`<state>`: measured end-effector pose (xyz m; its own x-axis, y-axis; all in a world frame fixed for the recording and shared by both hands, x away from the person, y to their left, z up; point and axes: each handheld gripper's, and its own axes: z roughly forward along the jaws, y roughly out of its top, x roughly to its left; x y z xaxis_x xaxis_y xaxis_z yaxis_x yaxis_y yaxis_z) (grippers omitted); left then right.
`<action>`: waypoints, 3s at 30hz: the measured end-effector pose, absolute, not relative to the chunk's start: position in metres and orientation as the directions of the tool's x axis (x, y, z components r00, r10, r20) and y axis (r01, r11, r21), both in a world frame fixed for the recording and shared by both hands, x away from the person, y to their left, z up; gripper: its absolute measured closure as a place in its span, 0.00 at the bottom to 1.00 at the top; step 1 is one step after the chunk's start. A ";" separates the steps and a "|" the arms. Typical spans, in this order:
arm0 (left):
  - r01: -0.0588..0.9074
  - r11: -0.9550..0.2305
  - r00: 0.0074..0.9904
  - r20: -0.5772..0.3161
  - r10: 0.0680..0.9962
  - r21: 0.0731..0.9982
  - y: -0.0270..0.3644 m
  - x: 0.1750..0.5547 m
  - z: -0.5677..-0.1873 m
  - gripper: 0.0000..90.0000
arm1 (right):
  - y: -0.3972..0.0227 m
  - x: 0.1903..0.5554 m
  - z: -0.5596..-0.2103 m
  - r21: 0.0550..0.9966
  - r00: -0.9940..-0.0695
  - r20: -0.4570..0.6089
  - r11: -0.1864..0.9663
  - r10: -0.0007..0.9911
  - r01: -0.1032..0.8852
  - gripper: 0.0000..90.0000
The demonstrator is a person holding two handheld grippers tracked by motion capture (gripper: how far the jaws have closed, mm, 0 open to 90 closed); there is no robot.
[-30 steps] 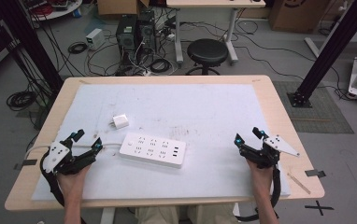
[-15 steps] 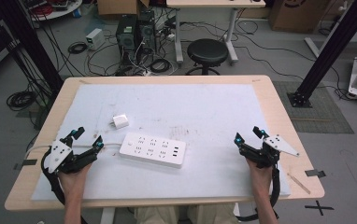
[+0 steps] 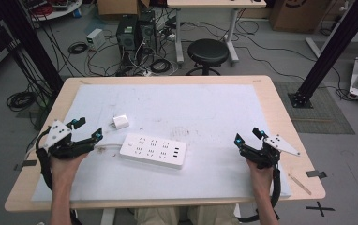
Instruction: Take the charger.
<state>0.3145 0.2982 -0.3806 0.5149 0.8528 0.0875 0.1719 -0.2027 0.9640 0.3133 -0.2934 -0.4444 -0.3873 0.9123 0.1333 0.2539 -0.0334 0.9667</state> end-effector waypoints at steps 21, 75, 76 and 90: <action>0.327 -0.523 0.724 0.147 0.674 0.787 0.277 0.400 -0.353 0.29 | -0.293 0.312 -0.444 0.967 -0.385 0.113 -0.012 0.916 0.255 0.23; 0.424 -0.673 0.830 0.038 0.557 0.607 0.259 0.480 -0.426 0.41 | -0.291 0.313 -0.445 0.963 -0.386 0.106 0.001 0.916 0.268 0.23; 0.428 -0.667 0.826 0.035 0.562 0.610 0.259 0.479 -0.427 0.42 | -0.291 0.313 -0.445 0.963 -0.387 0.104 0.004 0.916 0.268 0.23; 0.415 -0.684 0.834 0.050 0.550 0.600 0.261 0.478 -0.428 0.47 | -0.291 0.314 -0.445 0.964 -0.387 0.099 0.009 0.917 0.266 0.23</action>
